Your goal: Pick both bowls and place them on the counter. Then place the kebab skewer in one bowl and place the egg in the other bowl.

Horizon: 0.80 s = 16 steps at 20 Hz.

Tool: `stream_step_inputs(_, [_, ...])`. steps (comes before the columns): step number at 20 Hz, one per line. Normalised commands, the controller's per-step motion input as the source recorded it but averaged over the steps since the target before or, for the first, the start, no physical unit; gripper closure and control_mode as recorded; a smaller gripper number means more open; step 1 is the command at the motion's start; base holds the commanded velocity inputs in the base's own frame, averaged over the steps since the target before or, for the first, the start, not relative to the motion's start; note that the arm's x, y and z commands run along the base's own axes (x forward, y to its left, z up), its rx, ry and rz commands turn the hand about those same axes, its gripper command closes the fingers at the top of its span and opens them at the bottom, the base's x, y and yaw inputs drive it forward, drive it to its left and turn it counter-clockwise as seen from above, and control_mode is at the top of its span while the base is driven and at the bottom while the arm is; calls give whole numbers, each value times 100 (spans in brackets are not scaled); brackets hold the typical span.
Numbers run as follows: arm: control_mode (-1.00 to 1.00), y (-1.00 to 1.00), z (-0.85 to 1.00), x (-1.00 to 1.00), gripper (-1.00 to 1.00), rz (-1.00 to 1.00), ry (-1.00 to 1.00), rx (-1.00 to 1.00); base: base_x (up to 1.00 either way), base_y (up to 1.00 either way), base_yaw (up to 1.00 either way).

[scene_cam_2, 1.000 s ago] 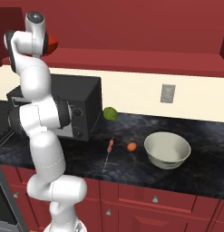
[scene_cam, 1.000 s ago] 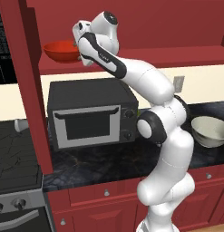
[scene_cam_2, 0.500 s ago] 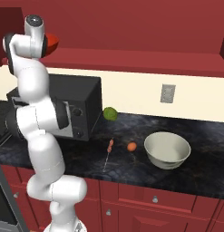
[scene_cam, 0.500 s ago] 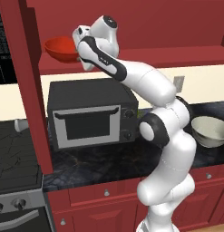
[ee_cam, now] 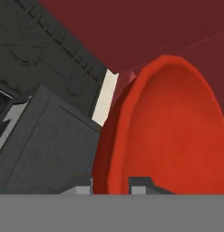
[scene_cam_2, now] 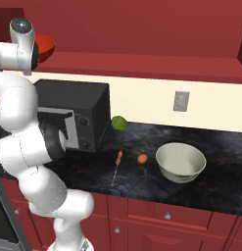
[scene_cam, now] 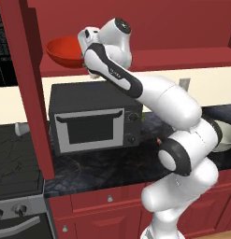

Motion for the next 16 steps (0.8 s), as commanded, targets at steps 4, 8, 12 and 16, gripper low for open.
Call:
stream_step_inputs(4, [-100,-44,-20,-100,100,-15,-10,9,0,0,0])
stream_step_inputs(8, [-100,-50,-20,-95,100,-20,-1,11,0,0,0])
stream_step_inputs(12, [-100,-42,-10,-100,100,-25,-3,10,0,0,0])
stream_step_inputs(16, [-100,-31,-13,-100,100,-29,-1,9,0,0,0])
